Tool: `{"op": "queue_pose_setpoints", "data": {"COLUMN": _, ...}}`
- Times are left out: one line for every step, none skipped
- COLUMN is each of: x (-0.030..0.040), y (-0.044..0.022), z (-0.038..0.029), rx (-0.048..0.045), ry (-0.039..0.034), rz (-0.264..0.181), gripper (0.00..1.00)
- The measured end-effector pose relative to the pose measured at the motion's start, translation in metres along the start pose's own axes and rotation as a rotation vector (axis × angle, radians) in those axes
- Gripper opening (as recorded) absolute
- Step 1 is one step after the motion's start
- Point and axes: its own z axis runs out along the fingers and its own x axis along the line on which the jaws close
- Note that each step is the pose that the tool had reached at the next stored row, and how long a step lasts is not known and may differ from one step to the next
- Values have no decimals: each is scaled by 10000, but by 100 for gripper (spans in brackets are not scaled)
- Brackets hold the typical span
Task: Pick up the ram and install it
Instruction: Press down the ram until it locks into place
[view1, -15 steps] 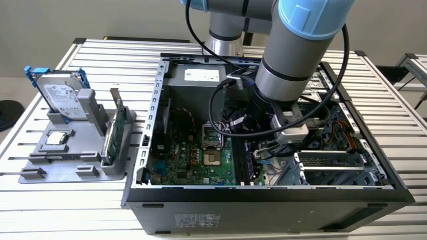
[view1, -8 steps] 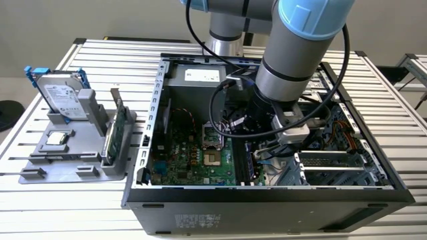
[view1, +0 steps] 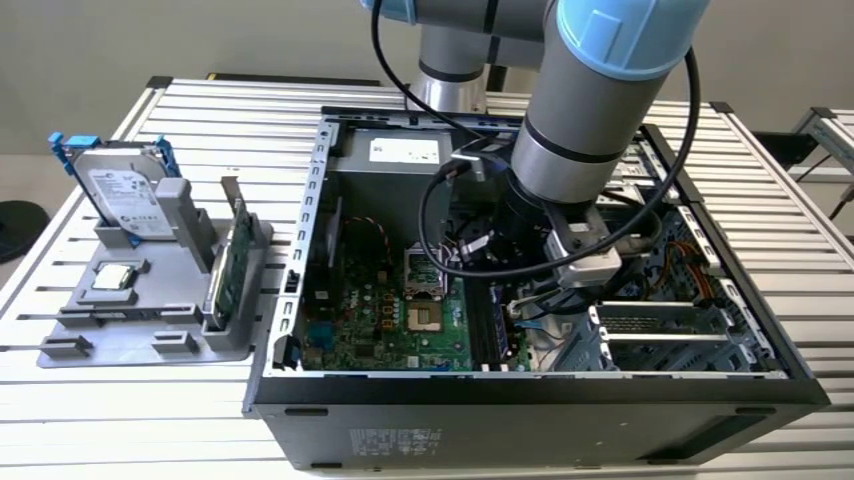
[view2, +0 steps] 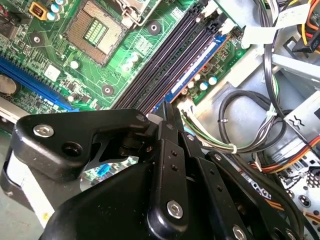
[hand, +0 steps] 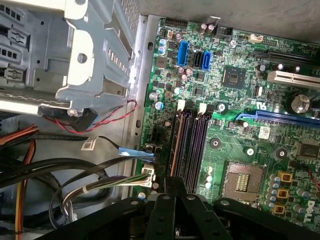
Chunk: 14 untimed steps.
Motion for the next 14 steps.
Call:
{"op": "queue_pose_setpoints", "data": {"x": 0, "y": 0, "z": 0, "rx": -1, "ry": -1, "rz": -48, "gripper": 0}}
{"op": "queue_pose_setpoints", "data": {"x": 0, "y": 0, "z": 0, "rx": -2, "ry": -1, "rz": -91, "gripper": 0}}
{"op": "queue_pose_setpoints", "data": {"x": 0, "y": 0, "z": 0, "rx": -3, "ry": -2, "rz": -130, "gripper": 0}}
{"op": "queue_pose_setpoints", "data": {"x": 0, "y": 0, "z": 0, "rx": -4, "ry": -3, "rz": -165, "gripper": 0}}
{"op": "queue_pose_setpoints", "data": {"x": 0, "y": 0, "z": 0, "rx": -5, "ry": -3, "rz": -200, "gripper": 0}}
{"op": "queue_pose_setpoints", "data": {"x": 0, "y": 0, "z": 0, "rx": -6, "ry": -4, "rz": -231, "gripper": 0}}
{"op": "queue_pose_setpoints", "data": {"x": 0, "y": 0, "z": 0, "rx": -6, "ry": -4, "rz": -261, "gripper": 0}}
{"op": "queue_pose_setpoints", "data": {"x": 0, "y": 0, "z": 0, "rx": -8, "ry": -5, "rz": -291, "gripper": 0}}
{"op": "queue_pose_setpoints", "data": {"x": 0, "y": 0, "z": 0, "rx": -8, "ry": -5, "rz": -321, "gripper": 0}}
{"op": "queue_pose_setpoints", "data": {"x": 0, "y": 0, "z": 0, "rx": -9, "ry": -6, "rz": -349, "gripper": 0}}
{"op": "queue_pose_setpoints", "data": {"x": 0, "y": 0, "z": 0, "rx": -10, "ry": -6, "rz": -379, "gripper": 0}}
{"op": "queue_pose_setpoints", "data": {"x": 0, "y": 0, "z": 0, "rx": -11, "ry": -6, "rz": -412, "gripper": 0}}
{"op": "queue_pose_setpoints", "data": {"x": 0, "y": 0, "z": 0, "rx": -12, "ry": -7, "rz": -443, "gripper": 0}}
{"op": "queue_pose_setpoints", "data": {"x": 0, "y": 0, "z": 0, "rx": -13, "ry": -8, "rz": -473, "gripper": 0}}
